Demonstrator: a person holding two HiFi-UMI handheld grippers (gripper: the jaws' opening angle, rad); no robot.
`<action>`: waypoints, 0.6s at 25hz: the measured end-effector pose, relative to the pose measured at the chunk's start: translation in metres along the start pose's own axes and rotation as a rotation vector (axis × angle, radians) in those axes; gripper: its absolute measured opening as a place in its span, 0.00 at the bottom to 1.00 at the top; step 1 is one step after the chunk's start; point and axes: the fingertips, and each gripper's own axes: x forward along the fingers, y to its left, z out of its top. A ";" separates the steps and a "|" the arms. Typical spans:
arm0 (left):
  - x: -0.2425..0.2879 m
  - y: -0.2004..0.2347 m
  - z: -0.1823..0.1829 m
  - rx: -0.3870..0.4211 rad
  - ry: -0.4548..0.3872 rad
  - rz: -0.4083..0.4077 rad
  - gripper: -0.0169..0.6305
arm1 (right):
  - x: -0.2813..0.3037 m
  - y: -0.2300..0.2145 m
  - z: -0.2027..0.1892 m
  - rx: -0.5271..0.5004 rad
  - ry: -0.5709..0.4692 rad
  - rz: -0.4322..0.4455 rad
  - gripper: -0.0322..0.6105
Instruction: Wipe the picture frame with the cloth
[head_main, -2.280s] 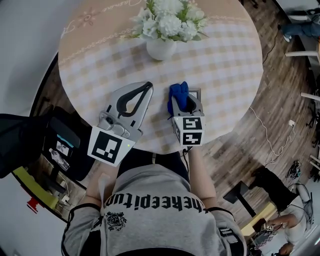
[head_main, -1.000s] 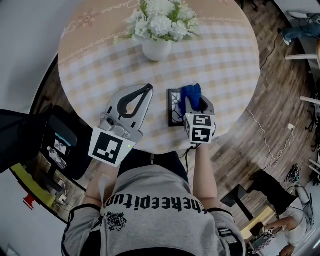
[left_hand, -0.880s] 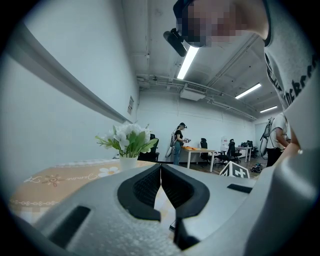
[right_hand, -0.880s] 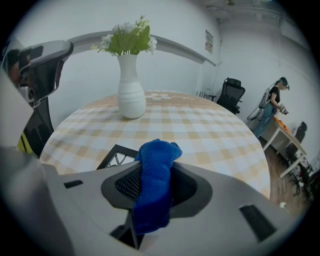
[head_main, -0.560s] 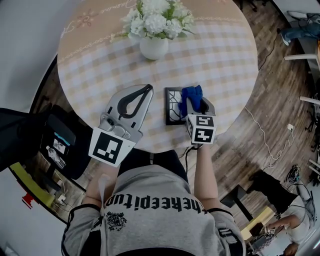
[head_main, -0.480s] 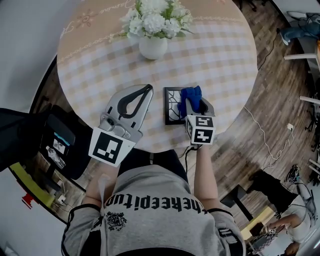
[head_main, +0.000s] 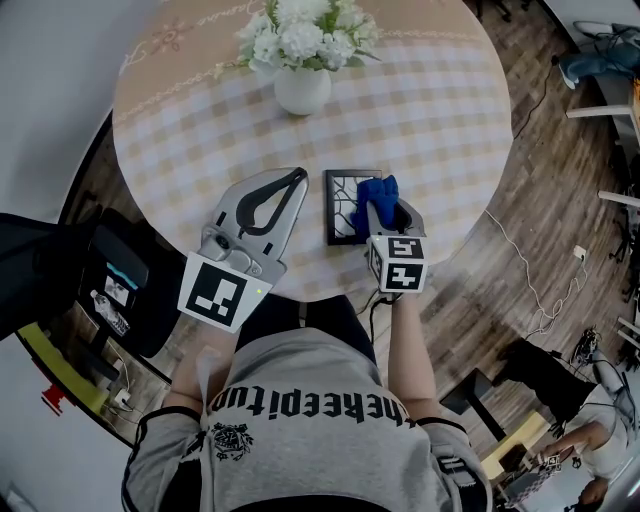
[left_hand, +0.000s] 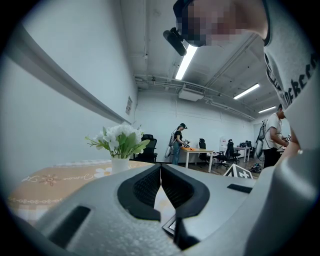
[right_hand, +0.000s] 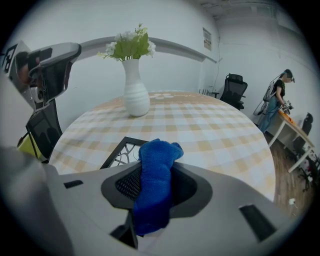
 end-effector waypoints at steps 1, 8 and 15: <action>0.000 0.000 0.000 0.000 0.000 0.000 0.05 | 0.001 0.002 0.000 -0.005 0.000 0.004 0.27; -0.006 0.002 -0.002 -0.004 -0.002 0.010 0.05 | 0.005 0.017 0.002 -0.031 0.008 0.017 0.26; -0.012 0.009 -0.002 -0.005 -0.006 0.019 0.05 | 0.013 0.047 0.004 -0.039 0.019 0.067 0.26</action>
